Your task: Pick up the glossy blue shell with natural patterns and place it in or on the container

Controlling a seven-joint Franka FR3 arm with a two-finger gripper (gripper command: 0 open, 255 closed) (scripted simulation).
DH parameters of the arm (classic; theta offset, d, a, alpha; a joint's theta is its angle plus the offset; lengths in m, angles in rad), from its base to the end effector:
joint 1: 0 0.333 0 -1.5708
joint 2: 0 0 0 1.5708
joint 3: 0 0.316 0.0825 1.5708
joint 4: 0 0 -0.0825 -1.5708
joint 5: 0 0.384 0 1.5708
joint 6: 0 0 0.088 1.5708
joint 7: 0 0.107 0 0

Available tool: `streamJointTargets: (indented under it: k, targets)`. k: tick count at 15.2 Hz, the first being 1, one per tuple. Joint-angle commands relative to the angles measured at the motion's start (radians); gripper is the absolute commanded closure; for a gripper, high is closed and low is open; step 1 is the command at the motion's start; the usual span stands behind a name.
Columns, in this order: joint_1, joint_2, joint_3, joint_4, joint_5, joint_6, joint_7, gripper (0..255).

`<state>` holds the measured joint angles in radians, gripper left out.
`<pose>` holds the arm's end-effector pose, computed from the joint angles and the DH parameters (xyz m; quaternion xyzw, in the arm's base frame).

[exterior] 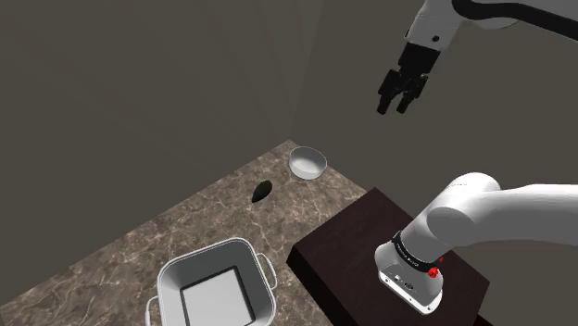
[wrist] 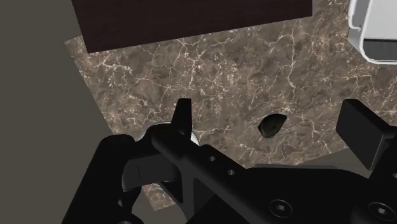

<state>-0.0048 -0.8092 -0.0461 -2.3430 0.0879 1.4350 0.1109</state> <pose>0.2859 -0.0088 0.5928 -0.9946 0.0689 0.0517 0.0585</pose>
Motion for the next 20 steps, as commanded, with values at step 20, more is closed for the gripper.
streamJointTargets:
  k: [20]
  targets:
    - [0.042,0.501,-0.01,-0.193,0.245,0.66,-0.009,0]
